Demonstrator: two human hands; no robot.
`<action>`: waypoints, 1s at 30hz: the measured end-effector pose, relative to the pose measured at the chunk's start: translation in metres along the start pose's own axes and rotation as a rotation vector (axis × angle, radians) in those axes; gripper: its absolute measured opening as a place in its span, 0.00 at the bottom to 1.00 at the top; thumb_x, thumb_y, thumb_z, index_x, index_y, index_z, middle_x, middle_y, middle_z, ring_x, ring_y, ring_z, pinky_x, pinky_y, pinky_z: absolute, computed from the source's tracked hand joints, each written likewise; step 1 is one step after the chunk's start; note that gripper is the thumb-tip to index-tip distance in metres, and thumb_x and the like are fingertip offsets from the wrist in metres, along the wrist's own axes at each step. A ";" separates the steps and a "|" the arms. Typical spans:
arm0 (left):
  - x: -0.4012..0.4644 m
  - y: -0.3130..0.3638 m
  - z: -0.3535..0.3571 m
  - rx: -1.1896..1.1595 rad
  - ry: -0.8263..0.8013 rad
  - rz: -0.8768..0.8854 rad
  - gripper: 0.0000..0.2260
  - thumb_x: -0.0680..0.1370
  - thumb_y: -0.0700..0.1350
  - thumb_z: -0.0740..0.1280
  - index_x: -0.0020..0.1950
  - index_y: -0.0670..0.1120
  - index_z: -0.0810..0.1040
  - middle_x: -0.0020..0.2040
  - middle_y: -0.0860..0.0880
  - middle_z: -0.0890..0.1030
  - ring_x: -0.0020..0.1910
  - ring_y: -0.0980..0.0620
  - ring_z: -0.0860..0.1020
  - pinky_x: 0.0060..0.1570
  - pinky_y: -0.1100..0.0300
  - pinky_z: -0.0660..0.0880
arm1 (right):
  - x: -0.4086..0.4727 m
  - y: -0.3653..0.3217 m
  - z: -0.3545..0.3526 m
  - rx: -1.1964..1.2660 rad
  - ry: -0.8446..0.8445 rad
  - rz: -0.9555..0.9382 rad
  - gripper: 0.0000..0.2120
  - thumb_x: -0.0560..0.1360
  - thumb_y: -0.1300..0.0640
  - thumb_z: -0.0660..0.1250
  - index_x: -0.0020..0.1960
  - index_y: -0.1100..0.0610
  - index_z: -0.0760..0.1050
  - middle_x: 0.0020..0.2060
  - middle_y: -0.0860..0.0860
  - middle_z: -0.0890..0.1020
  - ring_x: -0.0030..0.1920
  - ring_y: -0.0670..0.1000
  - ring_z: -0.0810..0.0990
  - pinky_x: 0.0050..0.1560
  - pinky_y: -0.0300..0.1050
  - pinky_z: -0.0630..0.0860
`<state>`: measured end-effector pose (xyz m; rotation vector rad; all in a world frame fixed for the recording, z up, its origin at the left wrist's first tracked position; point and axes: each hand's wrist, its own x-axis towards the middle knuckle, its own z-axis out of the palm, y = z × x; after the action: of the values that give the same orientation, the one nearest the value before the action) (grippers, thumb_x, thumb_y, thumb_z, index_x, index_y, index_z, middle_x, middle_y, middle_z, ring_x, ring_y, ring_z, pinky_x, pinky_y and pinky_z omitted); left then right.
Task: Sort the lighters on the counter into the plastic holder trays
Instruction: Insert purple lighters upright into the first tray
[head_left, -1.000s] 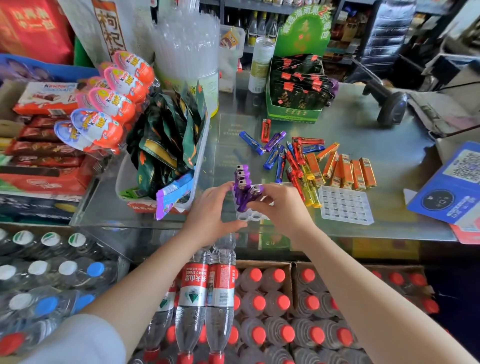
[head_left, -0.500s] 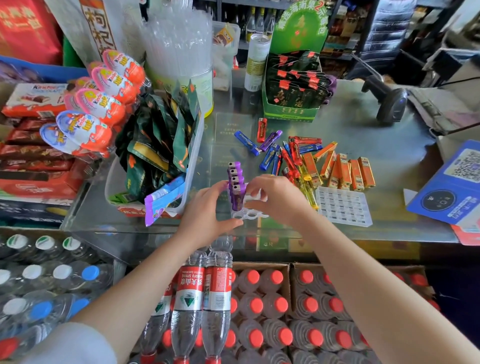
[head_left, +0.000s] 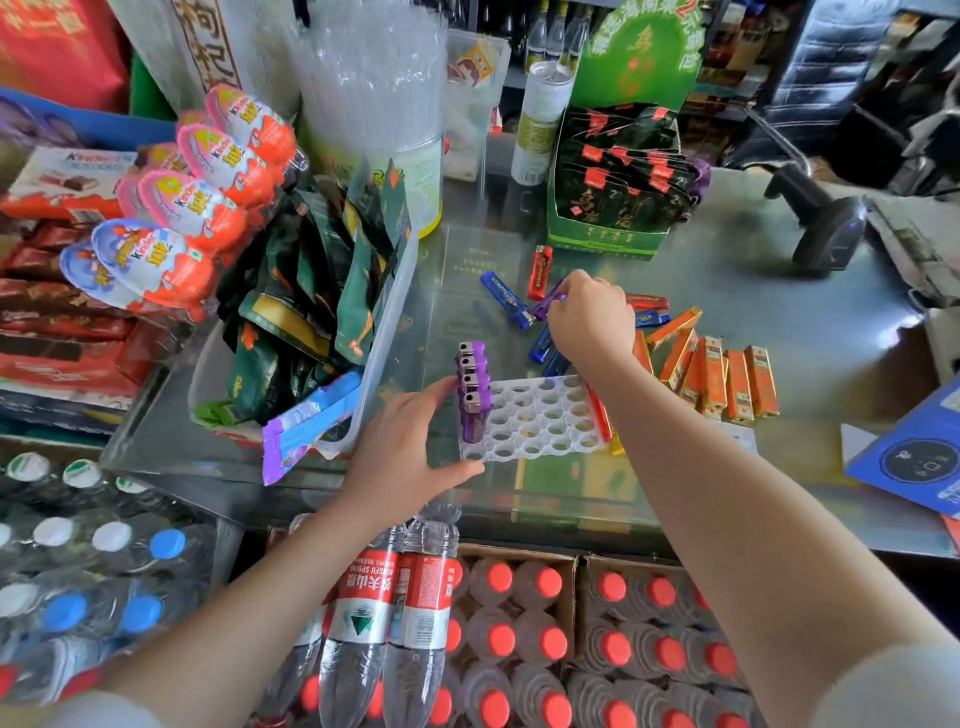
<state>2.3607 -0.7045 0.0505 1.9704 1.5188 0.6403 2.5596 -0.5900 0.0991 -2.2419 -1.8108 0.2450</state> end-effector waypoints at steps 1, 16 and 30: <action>0.000 -0.001 0.000 0.002 0.005 -0.003 0.37 0.62 0.64 0.66 0.69 0.55 0.63 0.59 0.51 0.75 0.60 0.53 0.71 0.58 0.54 0.69 | 0.005 -0.001 0.002 -0.034 0.010 0.008 0.12 0.77 0.58 0.56 0.57 0.61 0.71 0.54 0.60 0.78 0.58 0.61 0.72 0.56 0.53 0.69; -0.001 0.003 -0.001 0.013 0.009 0.012 0.35 0.63 0.62 0.68 0.68 0.55 0.64 0.58 0.54 0.76 0.58 0.55 0.70 0.57 0.56 0.68 | 0.039 -0.003 0.004 0.333 -0.173 0.218 0.10 0.69 0.57 0.71 0.33 0.60 0.72 0.28 0.52 0.74 0.28 0.52 0.73 0.26 0.40 0.67; -0.003 0.007 -0.003 -0.031 0.045 0.000 0.38 0.62 0.52 0.77 0.69 0.50 0.65 0.61 0.50 0.75 0.61 0.51 0.71 0.58 0.59 0.66 | -0.104 0.008 -0.018 1.387 -0.291 0.048 0.09 0.75 0.68 0.63 0.40 0.56 0.73 0.27 0.45 0.81 0.32 0.44 0.79 0.38 0.37 0.77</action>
<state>2.3634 -0.7087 0.0575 1.9455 1.5262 0.7083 2.5499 -0.6945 0.1109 -1.2269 -1.0103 1.3668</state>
